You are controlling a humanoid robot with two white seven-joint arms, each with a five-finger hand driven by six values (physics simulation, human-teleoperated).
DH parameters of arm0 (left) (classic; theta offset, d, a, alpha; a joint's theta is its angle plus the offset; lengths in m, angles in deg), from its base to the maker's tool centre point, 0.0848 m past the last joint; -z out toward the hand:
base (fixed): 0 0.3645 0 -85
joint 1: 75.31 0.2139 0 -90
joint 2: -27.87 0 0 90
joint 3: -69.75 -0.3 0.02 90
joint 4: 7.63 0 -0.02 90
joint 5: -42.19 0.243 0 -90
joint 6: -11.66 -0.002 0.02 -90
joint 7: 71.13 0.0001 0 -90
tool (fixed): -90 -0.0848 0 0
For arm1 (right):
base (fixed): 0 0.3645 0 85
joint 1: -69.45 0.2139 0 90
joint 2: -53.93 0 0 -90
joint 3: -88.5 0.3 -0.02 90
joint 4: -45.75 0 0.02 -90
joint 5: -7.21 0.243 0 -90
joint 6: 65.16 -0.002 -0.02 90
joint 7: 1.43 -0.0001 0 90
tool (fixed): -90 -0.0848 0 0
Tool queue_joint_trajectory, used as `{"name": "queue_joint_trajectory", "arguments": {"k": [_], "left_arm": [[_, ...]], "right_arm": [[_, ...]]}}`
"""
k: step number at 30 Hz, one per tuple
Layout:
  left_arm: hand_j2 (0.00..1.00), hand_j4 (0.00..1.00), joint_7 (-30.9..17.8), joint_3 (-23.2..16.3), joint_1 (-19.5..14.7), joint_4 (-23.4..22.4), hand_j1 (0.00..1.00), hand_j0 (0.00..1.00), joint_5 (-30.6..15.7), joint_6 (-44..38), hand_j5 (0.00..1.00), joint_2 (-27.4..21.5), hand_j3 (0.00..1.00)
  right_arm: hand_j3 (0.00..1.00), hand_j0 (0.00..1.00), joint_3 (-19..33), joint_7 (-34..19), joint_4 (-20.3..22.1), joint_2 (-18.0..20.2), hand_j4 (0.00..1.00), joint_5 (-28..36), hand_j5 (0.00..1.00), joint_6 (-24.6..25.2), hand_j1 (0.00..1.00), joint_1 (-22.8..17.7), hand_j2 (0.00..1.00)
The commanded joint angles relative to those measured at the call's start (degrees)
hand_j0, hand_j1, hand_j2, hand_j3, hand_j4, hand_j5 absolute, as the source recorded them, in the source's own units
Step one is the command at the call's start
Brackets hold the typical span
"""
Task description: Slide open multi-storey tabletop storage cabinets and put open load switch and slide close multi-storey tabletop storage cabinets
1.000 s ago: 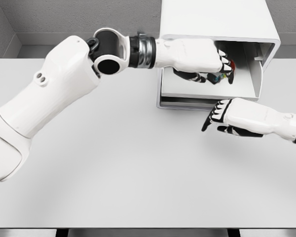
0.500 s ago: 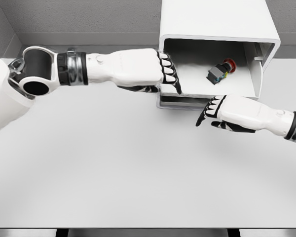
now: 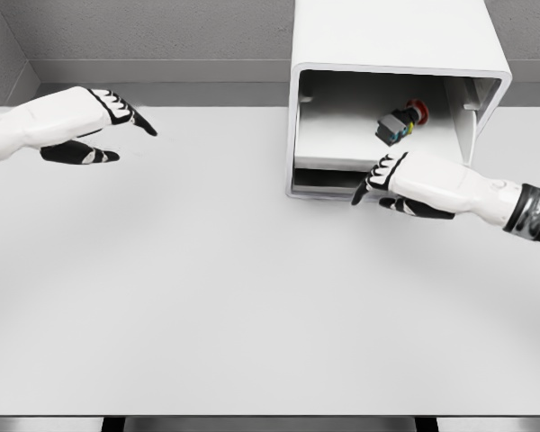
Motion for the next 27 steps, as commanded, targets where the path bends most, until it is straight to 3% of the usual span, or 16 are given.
{"name": "queue_joint_trajectory", "arguments": {"k": [1,5,11,17,21,23,24,25,27], "left_arm": [[1.0,1.0,0.19,0.91,0.0,-2.04,1.0,1.0,-1.9,-0.14,1.0,-0.75,1.0],[1.0,1.0,-0.07,1.18,0.44,-5.21,1.0,1.0,-3.32,-0.14,1.0,-0.75,1.0],[1.0,1.0,-0.07,1.26,1.76,-6.44,1.0,1.0,-3.32,-0.14,1.0,-0.84,1.0],[1.0,1.0,-0.07,1.18,2.11,-6.44,1.0,1.0,-3.32,-0.14,1.0,-0.93,1.0],[1.0,1.0,-0.07,1.18,2.11,-6.53,1.0,1.0,-3.32,-0.14,1.0,-0.93,1.0],[1.0,1.0,-0.07,1.18,2.11,-6.62,1.0,1.0,-3.32,-0.14,1.0,-0.93,1.0],[1.0,1.0,-0.07,1.18,2.11,-6.7,1.0,1.0,-3.32,-0.14,1.0,-0.93,1.0],[1.0,1.0,-0.07,1.18,2.11,-6.7,1.0,1.0,-3.32,-0.14,1.0,-0.93,1.0],[1.0,1.0,-0.07,1.18,2.11,-6.62,1.0,1.0,-3.32,-0.14,1.0,-0.93,1.0]], "right_arm": [[0.58,0.58,-0.36,0.02,-1.36,-0.47,0.58,0.23,0.58,0.1,0.58,0.0,0.58],[0.58,0.58,-0.8,0.02,-3.73,-1.7,0.58,0.23,0.58,0.1,0.58,1.84,0.58],[0.58,0.58,-3.53,0.02,-8.04,-4.07,0.58,-0.56,0.58,0.1,0.58,5.54,0.58],[0.58,0.58,-3.44,0.11,-5.06,-2.67,0.58,-0.03,0.58,0.1,0.58,4.75,0.58],[0.6,0.6,-3.09,0.19,1.18,4.27,0.6,3.04,0.6,0.1,0.6,2.81,0.6],[0.65,0.65,-2.91,0.28,2.68,6.21,0.65,3.31,0.65,0.1,0.65,1.76,0.65],[0.75,0.75,-2.82,0.28,2.77,6.74,0.75,3.31,0.75,0.1,0.75,1.5,0.75],[0.94,0.94,-2.82,0.37,2.77,7.53,0.94,3.31,0.94,0.1,0.94,1.41,0.94],[1.0,1.0,-2.56,0.37,2.86,9.64,1.0,3.31,1.0,0.1,1.0,0.27,1.0]]}}
